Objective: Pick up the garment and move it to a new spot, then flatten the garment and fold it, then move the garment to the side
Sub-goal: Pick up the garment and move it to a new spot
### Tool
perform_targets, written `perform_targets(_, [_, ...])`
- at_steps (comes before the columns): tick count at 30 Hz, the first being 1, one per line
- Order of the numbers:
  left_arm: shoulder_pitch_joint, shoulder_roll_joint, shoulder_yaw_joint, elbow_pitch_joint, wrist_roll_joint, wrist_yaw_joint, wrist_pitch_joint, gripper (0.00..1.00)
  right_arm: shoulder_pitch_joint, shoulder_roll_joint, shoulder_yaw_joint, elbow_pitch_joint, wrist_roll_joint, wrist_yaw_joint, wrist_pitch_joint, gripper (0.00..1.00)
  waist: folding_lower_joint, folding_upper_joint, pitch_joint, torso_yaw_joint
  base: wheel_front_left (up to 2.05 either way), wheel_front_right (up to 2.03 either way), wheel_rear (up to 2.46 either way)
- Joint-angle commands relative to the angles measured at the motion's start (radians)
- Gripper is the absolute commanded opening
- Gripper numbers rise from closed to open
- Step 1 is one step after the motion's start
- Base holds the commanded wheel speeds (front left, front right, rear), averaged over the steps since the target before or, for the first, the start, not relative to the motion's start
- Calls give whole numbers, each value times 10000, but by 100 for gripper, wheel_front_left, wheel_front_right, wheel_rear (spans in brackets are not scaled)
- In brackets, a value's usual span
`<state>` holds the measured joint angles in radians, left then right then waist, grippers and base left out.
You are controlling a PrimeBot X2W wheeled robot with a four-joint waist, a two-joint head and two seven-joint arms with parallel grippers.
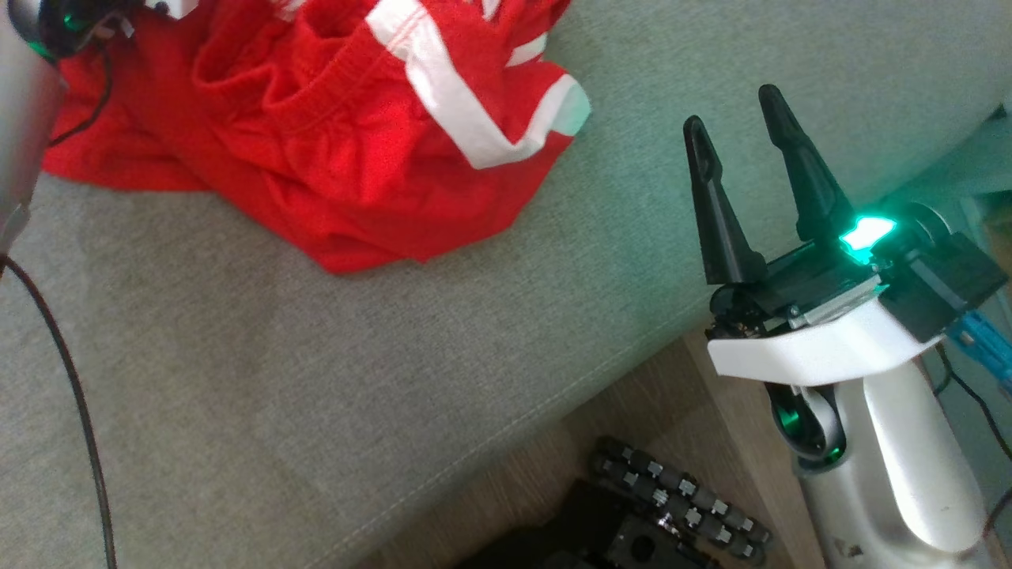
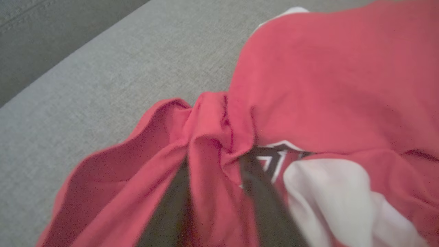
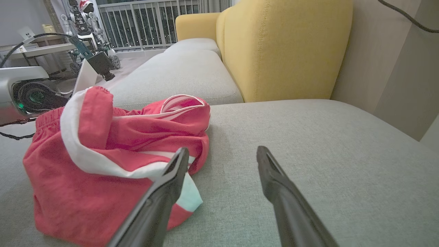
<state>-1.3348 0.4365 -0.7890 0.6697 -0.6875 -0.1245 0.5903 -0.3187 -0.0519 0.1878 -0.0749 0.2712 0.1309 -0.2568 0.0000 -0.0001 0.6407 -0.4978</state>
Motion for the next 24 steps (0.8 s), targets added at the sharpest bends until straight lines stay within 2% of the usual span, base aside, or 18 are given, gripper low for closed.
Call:
perform_targets(1, [-407, 329, 173, -303, -5, -61, -308, 0, 193, 16, 144, -246, 44, -2, -49, 100, 0, 1, -147, -17, 0, 0, 0])
perform_targets(4, [-352, 276, 167, -230, 48, -61, -1267, 0, 320, 16, 105, -184, -107, -2, -49, 100, 0, 1, -461, 154, 0, 0, 0])
perform_targets(12, [-373, -582, 590, -502, -907, -61, -3443, 0, 434, 16, 7, 44, -755, -2, -49, 100, 0, 1, -1677, 1109, 0, 0, 0])
perform_targets(18, [-714, -748, 951, -565, -1144, -60, -4687, 0, 546, 16, -96, 205, -1101, -2, -49, 100, 0, 1, -2481, 1724, 0, 0, 0])
perform_targets(24, [-1069, -623, 1334, -746, -1195, -60, -5984, 0, 816, 16, -217, 372, -1510, -2, -49, 100, 0, 1, -3294, 2476, 0, 0, 0])
